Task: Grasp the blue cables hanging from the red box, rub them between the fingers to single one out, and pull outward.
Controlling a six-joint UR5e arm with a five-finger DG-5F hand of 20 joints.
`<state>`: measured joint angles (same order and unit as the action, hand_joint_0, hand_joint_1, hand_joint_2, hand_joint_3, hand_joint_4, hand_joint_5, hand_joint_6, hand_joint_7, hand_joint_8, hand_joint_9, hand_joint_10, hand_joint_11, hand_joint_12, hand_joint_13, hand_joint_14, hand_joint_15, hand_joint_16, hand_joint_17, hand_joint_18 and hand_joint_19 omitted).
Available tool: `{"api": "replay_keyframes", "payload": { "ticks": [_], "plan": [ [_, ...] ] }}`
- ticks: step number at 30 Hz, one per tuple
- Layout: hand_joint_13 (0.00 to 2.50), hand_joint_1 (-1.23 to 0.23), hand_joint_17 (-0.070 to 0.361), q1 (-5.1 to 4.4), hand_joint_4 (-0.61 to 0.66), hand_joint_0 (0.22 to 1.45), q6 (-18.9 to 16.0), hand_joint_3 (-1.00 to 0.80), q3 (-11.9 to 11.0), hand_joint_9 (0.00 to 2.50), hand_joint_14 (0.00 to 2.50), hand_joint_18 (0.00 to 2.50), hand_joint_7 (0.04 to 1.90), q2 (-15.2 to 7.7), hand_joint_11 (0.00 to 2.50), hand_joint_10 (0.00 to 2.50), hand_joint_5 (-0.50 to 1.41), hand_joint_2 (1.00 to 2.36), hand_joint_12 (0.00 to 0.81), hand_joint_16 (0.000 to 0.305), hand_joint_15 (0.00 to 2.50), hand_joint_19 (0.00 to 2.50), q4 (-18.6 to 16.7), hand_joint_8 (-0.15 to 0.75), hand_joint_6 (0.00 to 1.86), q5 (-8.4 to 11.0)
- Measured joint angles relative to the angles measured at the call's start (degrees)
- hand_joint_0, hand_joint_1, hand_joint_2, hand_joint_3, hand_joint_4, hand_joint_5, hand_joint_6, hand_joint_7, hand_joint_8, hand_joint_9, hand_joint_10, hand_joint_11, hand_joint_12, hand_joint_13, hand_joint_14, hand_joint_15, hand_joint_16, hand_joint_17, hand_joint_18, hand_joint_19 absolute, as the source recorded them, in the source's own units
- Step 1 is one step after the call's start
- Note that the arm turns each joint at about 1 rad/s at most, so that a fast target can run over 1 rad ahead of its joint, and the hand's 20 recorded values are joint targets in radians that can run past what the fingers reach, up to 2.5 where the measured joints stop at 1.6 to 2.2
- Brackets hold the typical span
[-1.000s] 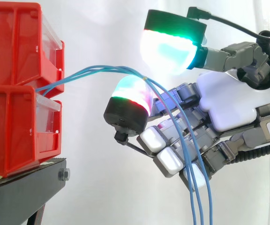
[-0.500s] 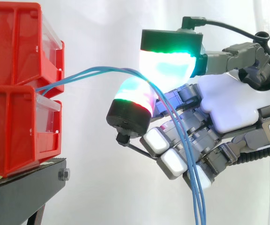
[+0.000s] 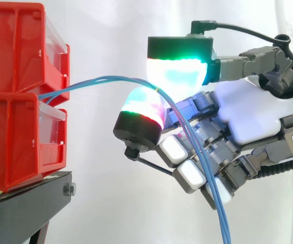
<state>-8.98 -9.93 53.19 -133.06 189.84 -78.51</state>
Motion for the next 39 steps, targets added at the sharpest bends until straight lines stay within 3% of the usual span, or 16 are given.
{"api": "replay_keyframes", "payload": {
  "ticks": [3, 5, 7, 11, 13, 14, 15, 24, 32, 39],
  "plan": [
    [0.97, -0.56, 0.148, -0.01, 0.08, 0.57, 0.0, -0.06, 0.0, 1.0, 0.01, 0.96, 1.01, 0.0, 0.39, 0.01, -0.14, 1.05, 0.499, 0.066, 0.47, 0.47, 0.0, 0.377, 0.88, 0.01],
    [0.97, -0.5, 0.151, -0.02, 0.08, 0.55, 0.0, -0.09, 0.0, 1.0, 0.01, 0.96, 1.0, 0.0, 0.39, 0.01, -0.14, 1.19, 0.502, 0.067, 0.47, 0.47, 0.0, 0.375, 0.88, 0.01],
    [0.97, -0.48, 0.152, -0.01, 0.1, 0.54, 0.0, -0.11, 0.0, 1.01, 0.01, 0.96, 1.0, 0.0, 0.39, 0.01, -0.15, 1.25, 0.502, 0.068, 0.47, 0.47, 0.0, 0.38, 0.88, 0.02],
    [0.98, -0.49, 0.155, 0.0, 0.14, 0.53, 0.0, -0.14, 0.0, 1.0, 0.01, 0.98, 0.95, 0.0, 0.4, 0.01, -0.15, 1.29, 0.511, 0.069, 0.46, 0.46, 0.0, 0.39, 0.88, 0.02],
    [0.98, -0.54, 0.154, 0.01, 0.19, 0.55, 0.0, -0.14, 0.0, 1.0, 0.01, 0.98, 0.94, 0.0, 0.4, 0.01, -0.15, 1.19, 0.512, 0.068, 0.47, 0.45, 0.0, 0.397, 0.88, 0.02],
    [0.97, -0.59, 0.152, 0.01, 0.19, 0.58, 0.0, -0.1, 0.0, 0.99, 0.01, 0.97, 0.94, 0.0, 0.41, 0.01, -0.15, 1.03, 0.509, 0.068, 0.47, 0.45, 0.0, 0.398, 0.88, 0.02],
    [0.97, -0.61, 0.151, 0.01, 0.2, 0.59, 0.0, -0.09, 0.0, 0.99, 0.01, 0.97, 0.95, 0.0, 0.41, 0.01, -0.15, 1.0, 0.508, 0.067, 0.48, 0.45, 0.0, 0.395, 0.88, 0.02],
    [0.94, -0.68, 0.136, 0.7, 0.2, 0.58, 0.9, -0.13, 0.0, 0.97, 0.01, 0.91, 0.96, 0.2, 0.45, 0.01, -0.16, 1.01, 0.483, 0.061, 0.49, 0.48, 0.6, 0.372, 0.89, -0.71],
    [0.91, -0.67, 0.122, 0.93, 0.18, 0.53, 2.0, -0.38, 0.0, 0.95, 0.02, 0.85, 0.99, 0.6, 0.47, 0.01, -0.17, 1.01, 0.45, 0.054, 0.5, 0.52, 1.2, 0.349, 0.89, -0.87],
    [0.91, -0.78, 0.127, 1.5, 0.2, 0.5, 6.2, -0.5, 0.0, 0.93, 0.02, 0.87, 0.96, 1.5, 0.47, 0.01, -0.18, 1.0, 0.461, 0.057, 0.51, 0.54, 1.2, 0.357, 0.89, -0.83]
  ]
}}
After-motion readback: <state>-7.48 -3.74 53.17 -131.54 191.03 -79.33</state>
